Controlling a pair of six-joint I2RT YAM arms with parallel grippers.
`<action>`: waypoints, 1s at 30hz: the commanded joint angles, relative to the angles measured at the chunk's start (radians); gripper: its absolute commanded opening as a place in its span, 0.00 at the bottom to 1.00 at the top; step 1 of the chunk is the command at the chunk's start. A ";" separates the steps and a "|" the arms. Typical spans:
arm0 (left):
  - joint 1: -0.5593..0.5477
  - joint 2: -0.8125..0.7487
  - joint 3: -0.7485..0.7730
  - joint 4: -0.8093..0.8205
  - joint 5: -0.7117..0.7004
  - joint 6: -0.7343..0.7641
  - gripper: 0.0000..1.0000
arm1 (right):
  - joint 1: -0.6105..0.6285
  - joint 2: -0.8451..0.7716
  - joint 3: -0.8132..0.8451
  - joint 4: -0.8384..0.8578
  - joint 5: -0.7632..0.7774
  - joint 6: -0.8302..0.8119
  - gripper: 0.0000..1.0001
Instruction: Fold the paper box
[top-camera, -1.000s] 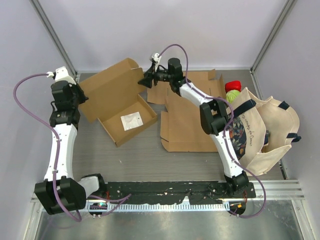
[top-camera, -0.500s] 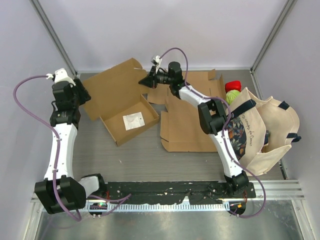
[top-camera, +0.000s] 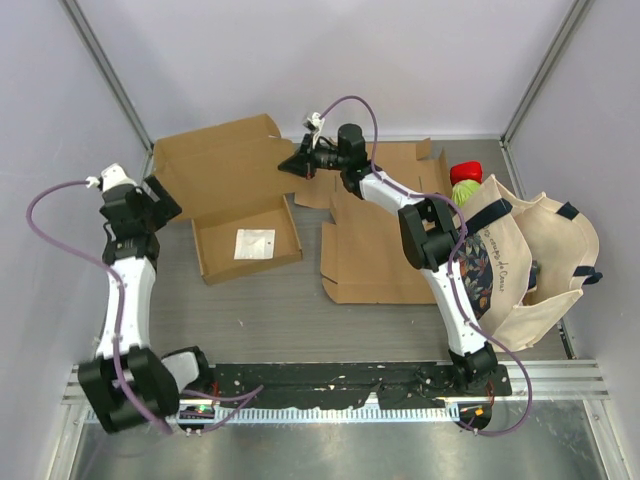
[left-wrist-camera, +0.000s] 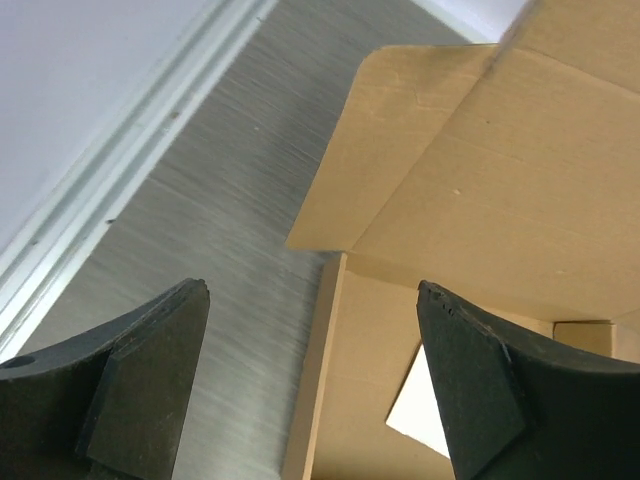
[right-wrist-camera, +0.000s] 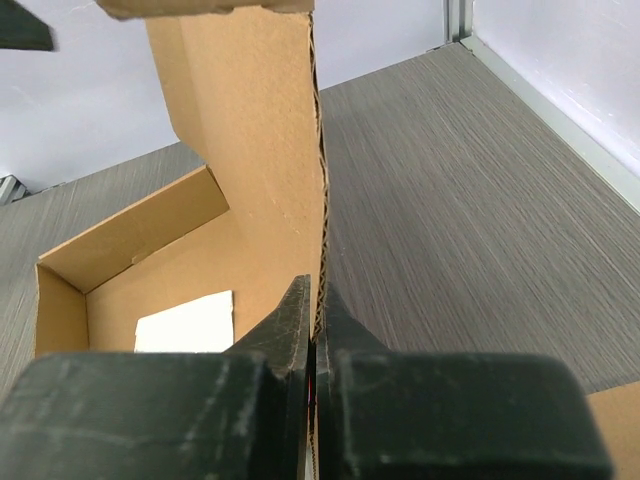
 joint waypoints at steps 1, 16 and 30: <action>0.084 0.220 0.148 0.084 0.237 0.076 0.90 | -0.006 -0.080 0.019 0.064 -0.024 0.008 0.01; 0.143 0.509 0.250 0.297 0.698 0.142 0.75 | -0.011 -0.095 0.036 0.051 -0.041 0.017 0.01; -0.026 0.377 0.174 0.272 0.332 0.096 0.03 | 0.114 -0.304 -0.193 -0.102 0.684 -0.095 0.01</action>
